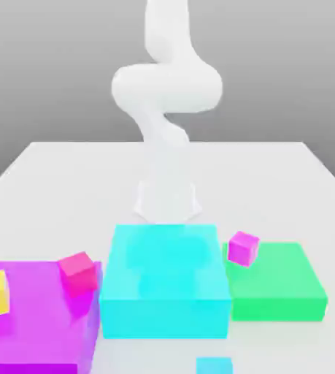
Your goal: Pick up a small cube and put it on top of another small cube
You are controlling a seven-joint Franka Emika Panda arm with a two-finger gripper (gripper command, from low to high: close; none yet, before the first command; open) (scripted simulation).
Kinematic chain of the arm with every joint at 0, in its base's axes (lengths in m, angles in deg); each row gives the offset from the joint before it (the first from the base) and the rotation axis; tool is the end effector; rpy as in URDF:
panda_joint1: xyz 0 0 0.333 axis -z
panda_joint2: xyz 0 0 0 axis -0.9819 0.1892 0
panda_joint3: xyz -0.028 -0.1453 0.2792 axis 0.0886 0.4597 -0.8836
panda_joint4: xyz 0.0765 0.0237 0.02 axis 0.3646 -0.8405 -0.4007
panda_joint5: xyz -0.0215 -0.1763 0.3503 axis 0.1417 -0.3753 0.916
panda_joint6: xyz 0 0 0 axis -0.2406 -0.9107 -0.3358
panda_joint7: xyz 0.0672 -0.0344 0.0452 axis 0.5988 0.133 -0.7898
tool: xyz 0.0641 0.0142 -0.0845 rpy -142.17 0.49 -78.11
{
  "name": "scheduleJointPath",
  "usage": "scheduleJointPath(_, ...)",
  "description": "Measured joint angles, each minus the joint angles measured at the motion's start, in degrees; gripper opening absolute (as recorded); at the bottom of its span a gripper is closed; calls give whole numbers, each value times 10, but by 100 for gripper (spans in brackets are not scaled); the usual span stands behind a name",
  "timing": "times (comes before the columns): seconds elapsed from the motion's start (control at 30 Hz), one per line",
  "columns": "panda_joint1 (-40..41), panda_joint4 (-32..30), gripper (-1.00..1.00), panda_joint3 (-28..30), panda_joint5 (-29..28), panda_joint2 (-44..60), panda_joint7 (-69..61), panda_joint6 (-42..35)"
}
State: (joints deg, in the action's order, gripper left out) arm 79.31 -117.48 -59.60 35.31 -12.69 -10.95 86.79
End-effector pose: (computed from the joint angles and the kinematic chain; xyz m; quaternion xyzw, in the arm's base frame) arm 0.3795 0.0051 0.6816 -0.8589 0.3644 -0.3328 0.1372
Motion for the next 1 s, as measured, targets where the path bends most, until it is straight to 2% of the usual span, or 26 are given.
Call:
scheduleJointPath(0.5,7,5,0,-40,-28,315,53,91)
scheduleJointPath(1.0,-17,15,0,-47,-42,626,94,192)
